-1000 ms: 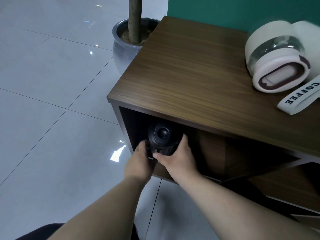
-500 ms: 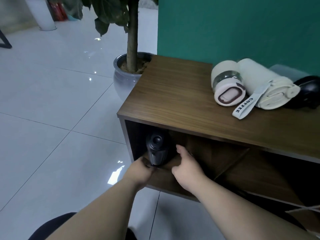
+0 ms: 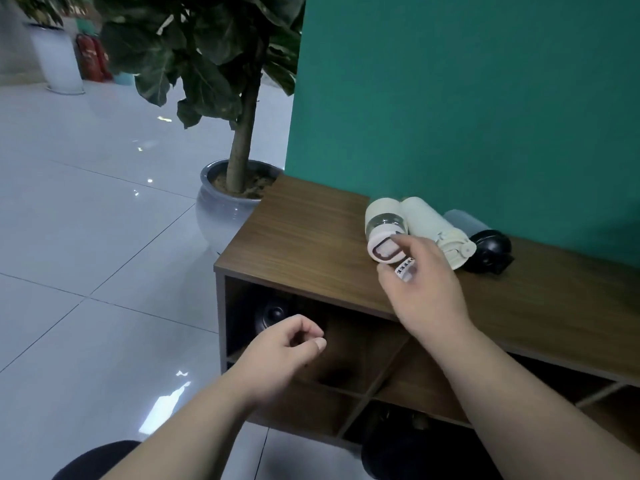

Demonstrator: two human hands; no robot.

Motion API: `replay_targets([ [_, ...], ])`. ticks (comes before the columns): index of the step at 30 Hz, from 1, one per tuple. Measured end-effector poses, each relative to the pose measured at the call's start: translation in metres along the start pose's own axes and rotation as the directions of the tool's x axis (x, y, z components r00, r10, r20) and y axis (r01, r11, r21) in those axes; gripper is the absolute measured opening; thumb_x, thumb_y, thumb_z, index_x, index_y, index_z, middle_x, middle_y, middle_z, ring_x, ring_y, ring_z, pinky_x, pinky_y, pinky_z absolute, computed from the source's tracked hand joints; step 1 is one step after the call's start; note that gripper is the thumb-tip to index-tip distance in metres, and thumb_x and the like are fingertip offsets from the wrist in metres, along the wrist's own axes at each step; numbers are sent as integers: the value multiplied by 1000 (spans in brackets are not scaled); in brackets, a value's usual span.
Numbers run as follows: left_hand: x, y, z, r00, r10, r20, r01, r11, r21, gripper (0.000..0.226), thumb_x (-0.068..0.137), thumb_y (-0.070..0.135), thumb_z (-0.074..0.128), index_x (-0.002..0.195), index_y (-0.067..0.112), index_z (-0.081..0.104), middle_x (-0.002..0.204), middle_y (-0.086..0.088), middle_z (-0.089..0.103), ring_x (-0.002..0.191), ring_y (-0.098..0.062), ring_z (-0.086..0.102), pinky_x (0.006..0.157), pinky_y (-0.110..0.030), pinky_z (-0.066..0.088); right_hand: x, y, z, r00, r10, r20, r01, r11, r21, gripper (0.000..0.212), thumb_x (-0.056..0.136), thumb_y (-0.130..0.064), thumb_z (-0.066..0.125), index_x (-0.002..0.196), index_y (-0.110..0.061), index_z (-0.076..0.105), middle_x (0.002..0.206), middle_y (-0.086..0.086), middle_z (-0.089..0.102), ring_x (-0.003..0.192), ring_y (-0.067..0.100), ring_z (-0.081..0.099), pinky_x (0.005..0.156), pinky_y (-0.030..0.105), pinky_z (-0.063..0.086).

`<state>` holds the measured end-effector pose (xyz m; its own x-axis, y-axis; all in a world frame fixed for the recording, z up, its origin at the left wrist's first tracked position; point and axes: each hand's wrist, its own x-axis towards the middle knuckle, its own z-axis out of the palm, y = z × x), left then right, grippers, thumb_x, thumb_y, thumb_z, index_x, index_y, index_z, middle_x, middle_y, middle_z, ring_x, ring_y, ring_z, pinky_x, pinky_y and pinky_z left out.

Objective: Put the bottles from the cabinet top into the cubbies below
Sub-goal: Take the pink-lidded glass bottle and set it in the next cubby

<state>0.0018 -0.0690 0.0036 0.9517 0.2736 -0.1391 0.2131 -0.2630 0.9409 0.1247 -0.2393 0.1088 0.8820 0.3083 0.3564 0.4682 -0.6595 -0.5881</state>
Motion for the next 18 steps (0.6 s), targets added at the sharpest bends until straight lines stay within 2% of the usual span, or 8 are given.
replay_targets([
  [3,10,-1,5,999,0,44,-1,1000,31,6,96,35,70,98,31,72,96,4,75,92,-16,71,87,-36,58,45,-6,7,996,89,-26,-92,973,-212,68,87,-46,66,146,-19,45,143,8,49,129,31,53,101,40,44],
  [6,21,-6,13,993,14,121,-21,998,57,11,96,34,70,99,23,71,97,-1,74,82,-13,66,79,-27,54,74,-6,26,982,190,9,-168,886,-432,82,83,-65,62,144,-14,40,139,14,49,128,39,52,99,47,44],
  [8,26,-10,19,981,23,194,-39,996,77,14,94,34,71,100,21,71,85,6,70,75,-4,59,76,-22,49,86,-5,33,973,232,8,-194,830,-524,83,82,-72,58,139,-14,42,134,15,53,124,40,54,92,47,45],
  [11,30,-14,27,965,34,258,-58,994,88,14,92,36,73,97,23,70,75,17,63,66,3,53,72,-18,46,96,-1,39,949,314,14,-251,784,-568,82,80,-76,55,134,-16,42,127,13,60,118,39,60,79,43,41],
  [15,32,-15,26,961,32,273,-57,995,85,15,93,36,71,100,23,71,80,14,63,74,-3,56,74,-20,47,97,1,47,918,398,-6,-337,768,-545,76,81,-66,57,134,-14,37,107,10,62,113,38,62,76,41,40],
  [18,32,-17,20,970,23,241,-44,996,81,15,93,38,71,99,24,71,82,12,65,75,-5,57,75,-23,49,90,-6,44,933,360,-22,-322,802,-503,69,78,-57,60,128,-15,37,97,7,56,109,39,63,75,41,39],
])
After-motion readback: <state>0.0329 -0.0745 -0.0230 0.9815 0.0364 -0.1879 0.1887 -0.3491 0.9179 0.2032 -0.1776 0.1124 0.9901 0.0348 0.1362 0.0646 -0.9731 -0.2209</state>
